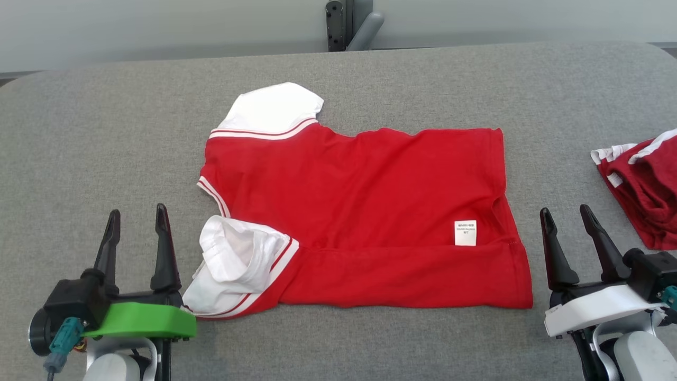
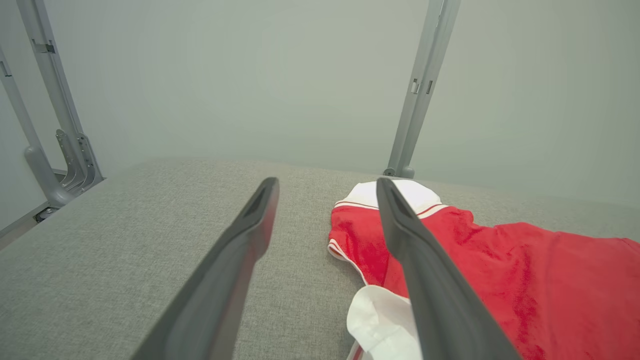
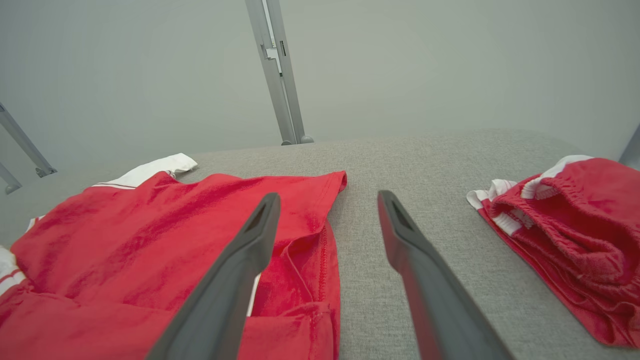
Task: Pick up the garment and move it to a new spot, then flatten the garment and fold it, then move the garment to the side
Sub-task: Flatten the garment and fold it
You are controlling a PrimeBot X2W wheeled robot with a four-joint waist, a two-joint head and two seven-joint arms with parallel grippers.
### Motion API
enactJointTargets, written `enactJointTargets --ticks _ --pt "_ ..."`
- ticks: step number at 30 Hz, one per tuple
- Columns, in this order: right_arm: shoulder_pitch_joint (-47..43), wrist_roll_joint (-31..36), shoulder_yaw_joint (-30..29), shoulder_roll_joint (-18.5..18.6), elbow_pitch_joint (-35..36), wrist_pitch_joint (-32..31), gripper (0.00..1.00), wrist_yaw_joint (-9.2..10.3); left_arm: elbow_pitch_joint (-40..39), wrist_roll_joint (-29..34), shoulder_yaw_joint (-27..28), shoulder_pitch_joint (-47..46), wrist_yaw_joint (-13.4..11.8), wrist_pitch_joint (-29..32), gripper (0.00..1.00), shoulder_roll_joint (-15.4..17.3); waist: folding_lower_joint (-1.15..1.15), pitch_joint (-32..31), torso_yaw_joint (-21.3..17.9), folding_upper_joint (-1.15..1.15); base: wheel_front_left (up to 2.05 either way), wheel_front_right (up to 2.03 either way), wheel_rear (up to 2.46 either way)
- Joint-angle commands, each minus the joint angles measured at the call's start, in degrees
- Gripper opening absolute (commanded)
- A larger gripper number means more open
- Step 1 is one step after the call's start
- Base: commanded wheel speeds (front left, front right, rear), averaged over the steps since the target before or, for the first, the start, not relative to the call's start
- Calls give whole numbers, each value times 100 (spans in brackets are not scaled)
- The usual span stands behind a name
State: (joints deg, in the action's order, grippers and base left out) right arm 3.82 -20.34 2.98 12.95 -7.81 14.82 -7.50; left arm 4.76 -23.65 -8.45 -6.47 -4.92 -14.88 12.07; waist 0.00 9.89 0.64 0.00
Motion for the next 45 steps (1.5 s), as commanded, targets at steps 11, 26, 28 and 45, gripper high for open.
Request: enactJointTargets --ticks 11,26,28,45 --pt "-215 32 58 -111 -46 44 100 1 227 497 307 476 444 -30 100 -276 0 -264 -18 0 0 0 0" --pt "-756 -215 353 -220 -672 29 100 1 997 525 182 1032 802 -25 100 -461 0 -456 -108 0 0 0 0" --pt "-715 -265 443 -229 -815 25 100 2 1216 469 148 985 855 3 100 -480 0 -413 -106 0 0 0 0" --pt "232 -975 1189 -156 -2238 23 46 2 2742 -110 -52 7 1174 249 0 -485 0 53 -57 0 0 0 0"
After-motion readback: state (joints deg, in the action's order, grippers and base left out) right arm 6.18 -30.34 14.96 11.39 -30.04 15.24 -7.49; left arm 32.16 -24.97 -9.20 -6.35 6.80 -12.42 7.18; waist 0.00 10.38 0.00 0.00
